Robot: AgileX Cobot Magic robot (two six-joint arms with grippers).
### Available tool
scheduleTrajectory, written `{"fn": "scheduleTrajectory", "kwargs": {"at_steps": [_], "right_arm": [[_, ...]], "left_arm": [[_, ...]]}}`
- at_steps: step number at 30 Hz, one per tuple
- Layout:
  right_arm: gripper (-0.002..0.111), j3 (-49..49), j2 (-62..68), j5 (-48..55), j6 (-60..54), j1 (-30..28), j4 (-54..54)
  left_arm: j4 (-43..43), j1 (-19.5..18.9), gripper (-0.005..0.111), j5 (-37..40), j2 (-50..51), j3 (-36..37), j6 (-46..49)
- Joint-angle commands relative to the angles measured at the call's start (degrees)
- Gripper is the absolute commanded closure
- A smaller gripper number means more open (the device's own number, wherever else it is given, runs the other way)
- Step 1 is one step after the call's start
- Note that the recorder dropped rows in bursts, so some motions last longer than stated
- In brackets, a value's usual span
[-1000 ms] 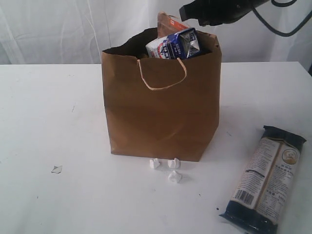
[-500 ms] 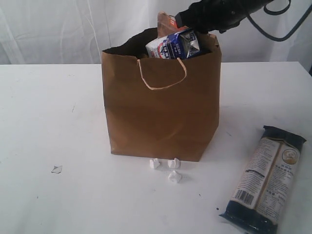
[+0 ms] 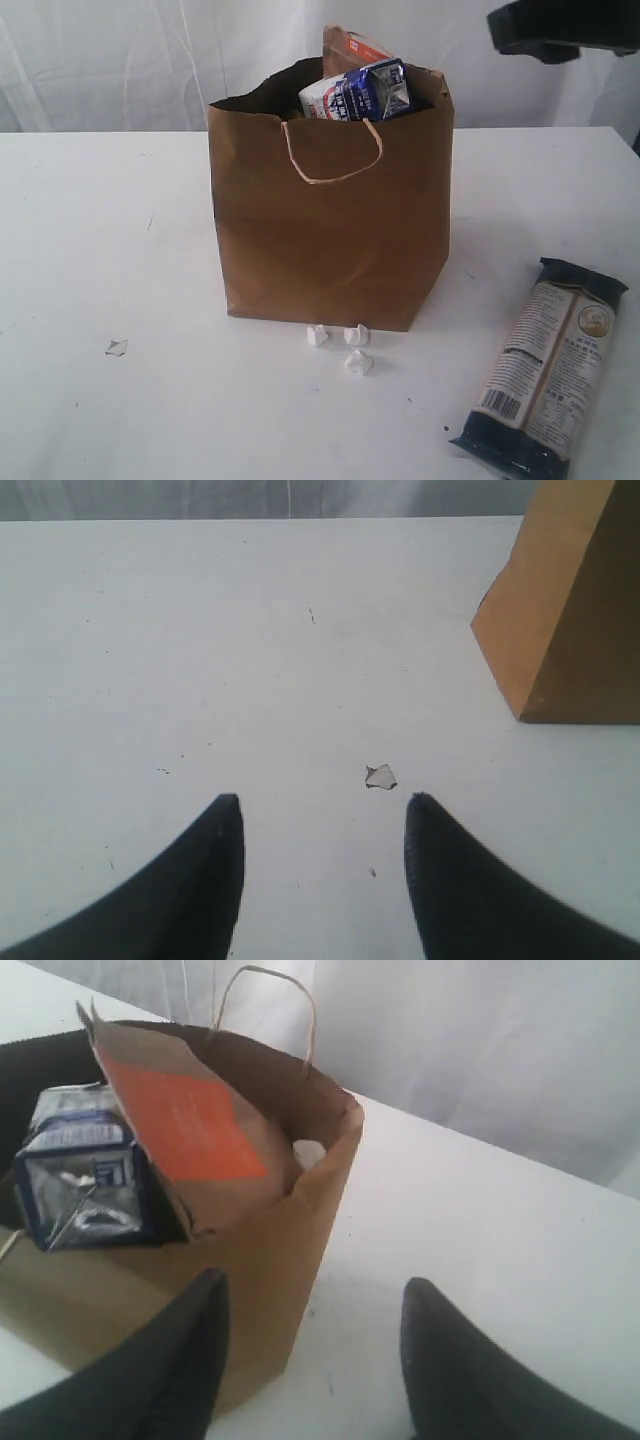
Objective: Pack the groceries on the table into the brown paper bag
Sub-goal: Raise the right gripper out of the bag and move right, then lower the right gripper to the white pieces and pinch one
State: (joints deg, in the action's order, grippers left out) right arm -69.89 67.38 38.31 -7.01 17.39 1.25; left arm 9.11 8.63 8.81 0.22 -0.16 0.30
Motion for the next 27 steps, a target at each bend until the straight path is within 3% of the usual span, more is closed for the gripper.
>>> {"fn": "scheduleTrajectory", "kwargs": {"at_steps": [1, 5, 9, 13, 19, 22, 27], "right_arm": [[0.058, 8.0, -12.1, 4.9, 3.3, -0.4, -1.2], [0.058, 15.9, -19.7, 16.3, 3.3, -0.4, -1.2], [0.058, 21.7, -20.3, 19.4, -0.4, -0.1, 4.6], [0.058, 27.7, -16.6, 14.3, -5.1, 1.5, 13.4], [0.058, 30.3, 5.2, -7.7, -11.0, 12.4, 19.6], [0.058, 27.2, 17.3, -11.3, -10.5, 17.5, 19.7], [0.058, 21.8, 26.7, -12.8, -7.2, 20.9, 19.5]], "left_arm": [[0.4, -0.2, 0.054, 0.3, -0.2, 0.2, 0.2], [0.4, -0.2, 0.054, 0.3, -0.2, 0.2, 0.2], [0.4, -0.2, 0.054, 0.3, -0.2, 0.2, 0.2], [0.4, -0.2, 0.054, 0.3, -0.2, 0.2, 0.2], [0.4, -0.2, 0.054, 0.3, -0.2, 0.2, 0.2], [0.4, -0.2, 0.054, 0.3, -0.2, 0.2, 0.2], [0.4, -0.2, 0.054, 0.3, -0.2, 0.2, 0.2]]}}
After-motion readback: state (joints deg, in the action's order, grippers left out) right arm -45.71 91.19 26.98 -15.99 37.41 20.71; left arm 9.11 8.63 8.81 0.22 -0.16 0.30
